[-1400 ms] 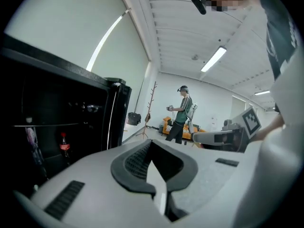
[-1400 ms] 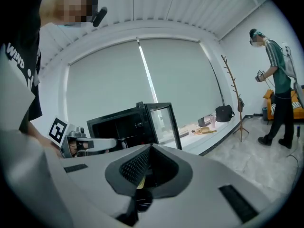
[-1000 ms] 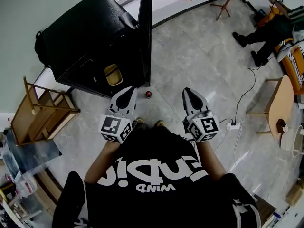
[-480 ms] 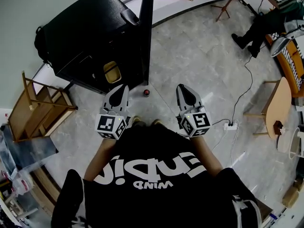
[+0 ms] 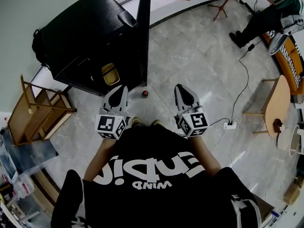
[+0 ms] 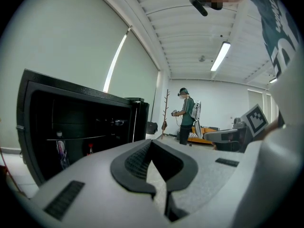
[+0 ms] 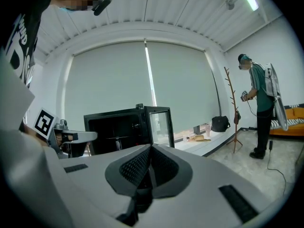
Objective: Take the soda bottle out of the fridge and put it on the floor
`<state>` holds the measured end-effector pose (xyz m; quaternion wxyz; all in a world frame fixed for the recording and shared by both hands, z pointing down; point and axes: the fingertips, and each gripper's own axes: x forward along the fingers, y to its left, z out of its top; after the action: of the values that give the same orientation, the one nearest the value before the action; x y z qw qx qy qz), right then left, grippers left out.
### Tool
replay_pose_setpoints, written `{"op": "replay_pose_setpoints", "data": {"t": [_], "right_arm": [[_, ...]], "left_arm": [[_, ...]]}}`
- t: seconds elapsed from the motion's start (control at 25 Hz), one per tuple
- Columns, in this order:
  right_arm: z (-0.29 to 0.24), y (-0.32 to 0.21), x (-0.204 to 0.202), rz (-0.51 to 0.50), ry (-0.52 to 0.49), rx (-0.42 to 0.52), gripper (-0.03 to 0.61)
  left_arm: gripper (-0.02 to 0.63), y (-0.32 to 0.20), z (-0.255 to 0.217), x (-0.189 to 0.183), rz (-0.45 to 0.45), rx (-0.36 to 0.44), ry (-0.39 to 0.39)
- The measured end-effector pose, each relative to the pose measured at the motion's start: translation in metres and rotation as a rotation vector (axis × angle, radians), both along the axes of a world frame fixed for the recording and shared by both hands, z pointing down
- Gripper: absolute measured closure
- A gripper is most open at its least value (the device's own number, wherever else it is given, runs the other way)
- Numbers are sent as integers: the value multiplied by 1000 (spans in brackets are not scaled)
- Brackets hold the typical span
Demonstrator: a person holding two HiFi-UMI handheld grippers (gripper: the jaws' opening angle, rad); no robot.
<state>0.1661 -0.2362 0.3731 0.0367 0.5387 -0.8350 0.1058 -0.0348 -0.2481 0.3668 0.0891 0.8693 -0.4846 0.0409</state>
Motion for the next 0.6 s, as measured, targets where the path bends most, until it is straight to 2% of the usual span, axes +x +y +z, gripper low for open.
{"op": "replay_pose_setpoints", "data": {"t": [0.6], "right_arm": [[2, -1, 3, 14, -5, -12, 554]], "left_arm": [[606, -1, 6, 1, -2, -17, 4]]}}
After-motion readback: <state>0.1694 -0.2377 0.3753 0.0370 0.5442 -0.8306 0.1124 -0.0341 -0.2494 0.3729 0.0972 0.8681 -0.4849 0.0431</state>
